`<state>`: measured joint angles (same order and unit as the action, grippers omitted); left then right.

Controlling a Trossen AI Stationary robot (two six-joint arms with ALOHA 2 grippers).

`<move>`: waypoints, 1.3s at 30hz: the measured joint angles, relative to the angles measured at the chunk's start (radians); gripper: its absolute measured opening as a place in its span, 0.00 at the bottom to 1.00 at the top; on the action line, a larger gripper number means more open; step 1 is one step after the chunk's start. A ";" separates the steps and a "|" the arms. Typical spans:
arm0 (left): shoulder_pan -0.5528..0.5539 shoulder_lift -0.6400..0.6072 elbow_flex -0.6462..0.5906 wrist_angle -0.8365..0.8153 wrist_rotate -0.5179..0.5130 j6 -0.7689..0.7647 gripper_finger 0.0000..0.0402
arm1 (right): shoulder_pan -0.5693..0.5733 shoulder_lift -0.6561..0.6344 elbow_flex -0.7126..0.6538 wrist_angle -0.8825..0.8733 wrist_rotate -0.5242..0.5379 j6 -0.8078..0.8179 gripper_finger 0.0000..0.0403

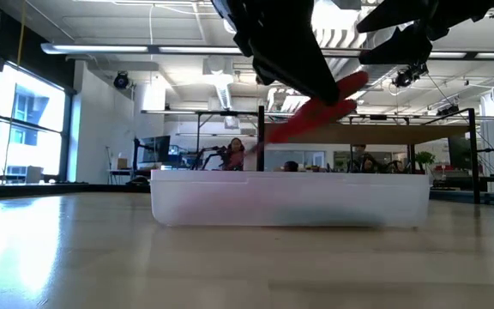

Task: Pack school essentials
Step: Put the red scissors into the transparent box, then put the yellow crayon box into the transparent box

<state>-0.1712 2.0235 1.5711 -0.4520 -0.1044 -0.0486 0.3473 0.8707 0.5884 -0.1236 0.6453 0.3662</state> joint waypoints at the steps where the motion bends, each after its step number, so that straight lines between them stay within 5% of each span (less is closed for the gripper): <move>1: 0.001 0.000 0.000 -0.001 0.005 0.000 0.11 | 0.000 0.000 0.000 0.000 0.000 0.000 0.99; 13: 0.001 0.000 0.000 0.000 0.014 0.000 0.27 | 0.000 0.000 0.000 0.000 -0.012 0.000 0.99; 21: 0.005 -0.031 -0.002 -0.074 0.013 0.000 0.25 | 0.000 0.000 -0.001 0.000 -0.149 0.033 0.99; 27: 0.022 -0.085 -0.001 -0.113 0.011 0.018 0.25 | 0.013 -0.002 0.000 -0.020 -0.145 0.045 0.99; 39: 0.061 -0.175 -0.117 -0.050 0.034 0.008 0.25 | 0.069 0.046 0.234 -0.468 -0.108 0.236 0.99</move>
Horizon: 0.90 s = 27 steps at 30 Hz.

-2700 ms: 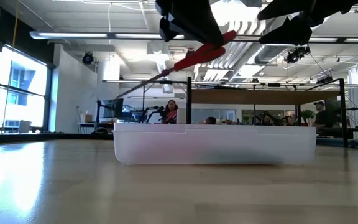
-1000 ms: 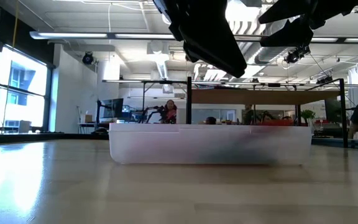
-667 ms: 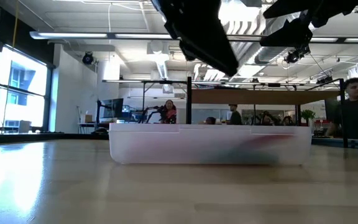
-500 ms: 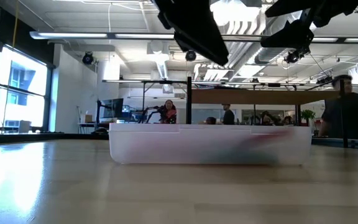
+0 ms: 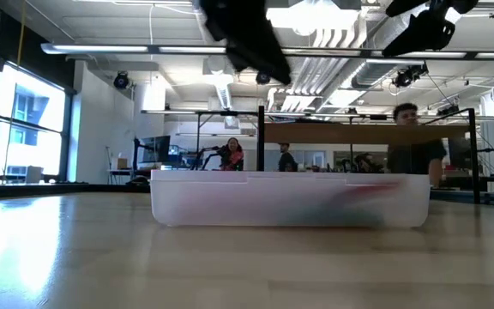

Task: Pack school essentials
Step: Put the yellow crayon box into the transparent box

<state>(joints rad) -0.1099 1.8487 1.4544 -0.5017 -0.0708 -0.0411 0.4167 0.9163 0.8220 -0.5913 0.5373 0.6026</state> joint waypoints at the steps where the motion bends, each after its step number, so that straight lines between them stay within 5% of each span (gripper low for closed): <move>1: 0.003 -0.016 -0.023 -0.004 0.013 -0.008 0.25 | 0.001 0.007 0.014 -0.026 -0.005 0.032 0.99; 14: 0.033 -0.179 -0.215 0.200 0.086 -0.026 0.25 | 0.043 0.103 0.044 -0.240 -0.252 0.491 0.99; 27: 0.057 -0.398 -0.460 0.416 0.084 -0.062 0.25 | 0.180 0.249 0.043 -0.336 -0.390 0.869 0.99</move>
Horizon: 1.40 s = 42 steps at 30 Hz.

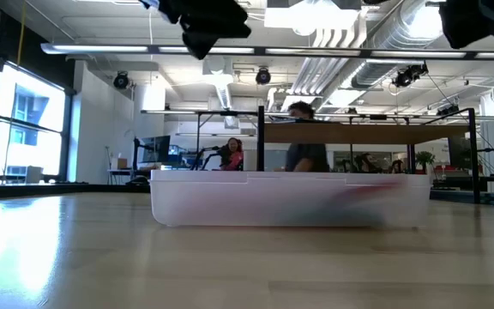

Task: Pack school essentials
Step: Put the yellow crayon box into the transparent box

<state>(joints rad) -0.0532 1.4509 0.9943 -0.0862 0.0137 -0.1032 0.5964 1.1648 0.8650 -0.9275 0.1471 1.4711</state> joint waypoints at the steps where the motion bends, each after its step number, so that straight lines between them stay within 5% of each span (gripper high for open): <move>1: 0.002 -0.006 -0.008 0.017 -0.002 -0.001 0.25 | 0.012 0.010 0.000 -0.004 -0.011 0.029 0.99; 15: 0.014 -0.020 -0.018 0.016 -0.006 -0.008 0.25 | 0.180 0.152 0.000 -0.015 -0.106 0.307 0.99; 42: 0.014 -0.019 -0.018 0.025 -0.006 -0.025 0.25 | 0.238 0.395 0.000 0.119 -0.159 0.300 0.99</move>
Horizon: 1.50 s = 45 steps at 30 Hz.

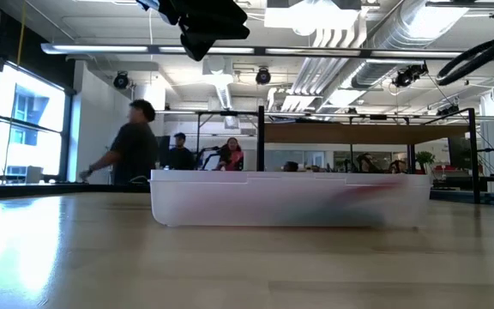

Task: Pack school essentials
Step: Put the yellow crayon box into the transparent box

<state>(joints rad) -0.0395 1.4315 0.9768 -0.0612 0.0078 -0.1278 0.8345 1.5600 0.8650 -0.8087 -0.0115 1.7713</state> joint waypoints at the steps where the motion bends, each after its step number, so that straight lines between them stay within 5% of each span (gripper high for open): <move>1: 0.000 0.000 0.000 0.000 0.000 0.000 0.25 | 0.000 0.007 0.000 0.009 -0.001 -0.005 0.99; 11: 0.000 0.000 0.000 0.000 0.000 0.000 0.25 | 0.018 0.069 0.000 0.037 -0.060 -0.015 0.98; 22: 0.000 0.000 0.000 -0.001 0.000 0.000 0.25 | 0.021 0.071 0.000 0.045 -0.068 0.000 0.77; 30: 0.049 -0.009 0.001 -0.075 0.004 -0.037 0.25 | 0.014 0.070 0.003 0.112 -0.067 -0.026 0.75; 38: 0.147 -0.027 0.003 -0.150 0.086 -0.028 0.25 | -0.033 0.072 0.131 0.095 0.078 -0.152 0.75; 45: 0.252 -0.026 0.002 -0.240 0.086 -0.001 0.25 | -0.155 0.071 0.285 -0.011 0.203 -0.416 0.75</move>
<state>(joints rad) 0.2126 1.4059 0.9783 -0.3016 0.0937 -0.1291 0.6798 1.6315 1.1503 -0.8196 0.1915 1.3549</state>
